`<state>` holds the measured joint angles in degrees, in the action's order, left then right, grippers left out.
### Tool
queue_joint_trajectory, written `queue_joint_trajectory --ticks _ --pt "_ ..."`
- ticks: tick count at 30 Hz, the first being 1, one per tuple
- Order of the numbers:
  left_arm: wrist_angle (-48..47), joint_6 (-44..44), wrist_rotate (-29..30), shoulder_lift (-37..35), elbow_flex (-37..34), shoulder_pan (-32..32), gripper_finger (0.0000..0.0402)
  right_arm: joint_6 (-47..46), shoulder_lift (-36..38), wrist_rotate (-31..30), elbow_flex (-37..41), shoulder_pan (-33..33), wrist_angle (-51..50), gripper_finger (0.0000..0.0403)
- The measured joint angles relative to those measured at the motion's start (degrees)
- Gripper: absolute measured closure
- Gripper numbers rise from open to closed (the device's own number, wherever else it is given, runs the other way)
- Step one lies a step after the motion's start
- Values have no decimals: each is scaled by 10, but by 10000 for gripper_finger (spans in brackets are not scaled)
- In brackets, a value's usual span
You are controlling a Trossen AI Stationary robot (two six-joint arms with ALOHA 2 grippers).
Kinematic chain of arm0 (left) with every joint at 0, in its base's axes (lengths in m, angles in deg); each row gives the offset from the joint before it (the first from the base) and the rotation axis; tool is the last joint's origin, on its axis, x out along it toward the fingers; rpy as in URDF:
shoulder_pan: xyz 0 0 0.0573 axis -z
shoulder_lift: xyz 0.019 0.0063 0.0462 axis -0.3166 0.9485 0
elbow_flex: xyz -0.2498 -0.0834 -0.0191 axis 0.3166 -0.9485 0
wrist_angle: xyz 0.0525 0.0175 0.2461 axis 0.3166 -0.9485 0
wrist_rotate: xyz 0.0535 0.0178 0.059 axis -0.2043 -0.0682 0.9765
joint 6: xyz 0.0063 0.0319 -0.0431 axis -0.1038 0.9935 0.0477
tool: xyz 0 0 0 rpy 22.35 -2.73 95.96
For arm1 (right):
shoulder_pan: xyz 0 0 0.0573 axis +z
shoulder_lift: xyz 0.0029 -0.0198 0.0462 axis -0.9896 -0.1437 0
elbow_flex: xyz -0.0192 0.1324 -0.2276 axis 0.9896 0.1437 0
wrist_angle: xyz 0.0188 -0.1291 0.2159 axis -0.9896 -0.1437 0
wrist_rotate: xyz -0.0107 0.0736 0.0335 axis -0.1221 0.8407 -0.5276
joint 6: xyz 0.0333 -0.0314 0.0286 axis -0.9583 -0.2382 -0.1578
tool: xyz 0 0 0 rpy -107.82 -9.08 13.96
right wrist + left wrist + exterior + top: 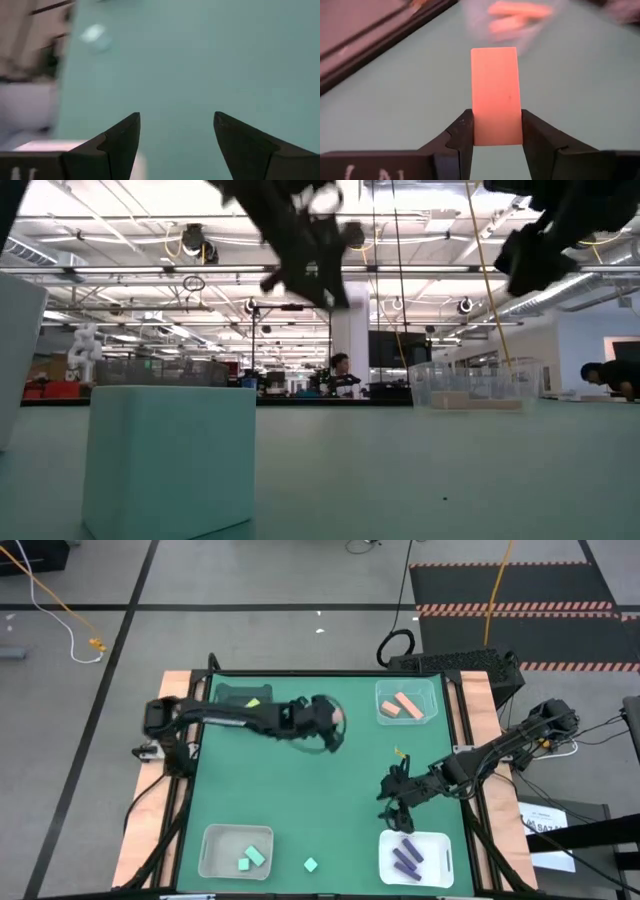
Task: Sort & place blocks by color
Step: Put the peach orange block into the transparent bin
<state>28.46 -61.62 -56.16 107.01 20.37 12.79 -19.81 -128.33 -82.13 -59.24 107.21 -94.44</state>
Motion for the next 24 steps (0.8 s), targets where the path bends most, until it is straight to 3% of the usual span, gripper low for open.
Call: queue_joint_trajectory --ticks 3,6,11,17,21,24 --pt "4 24 27 -41 0 60 271 7 0 -97 16 0 14 158" --pt "9 40 90 -70 0 128 271 8 0 -190 48 -1 69 158" --pt "42 67 232 -102 1 223 271 37 0 -284 129 -13 276 158" --pt "61 102 381 -103 0 286 271 50 0 -302 244 -36 627 158" --pt "57 100 391 -103 0 291 271 50 0 -301 297 -38 798 158" --pt "57 99 391 -103 0 288 271 51 0 -301 301 -38 837 158"
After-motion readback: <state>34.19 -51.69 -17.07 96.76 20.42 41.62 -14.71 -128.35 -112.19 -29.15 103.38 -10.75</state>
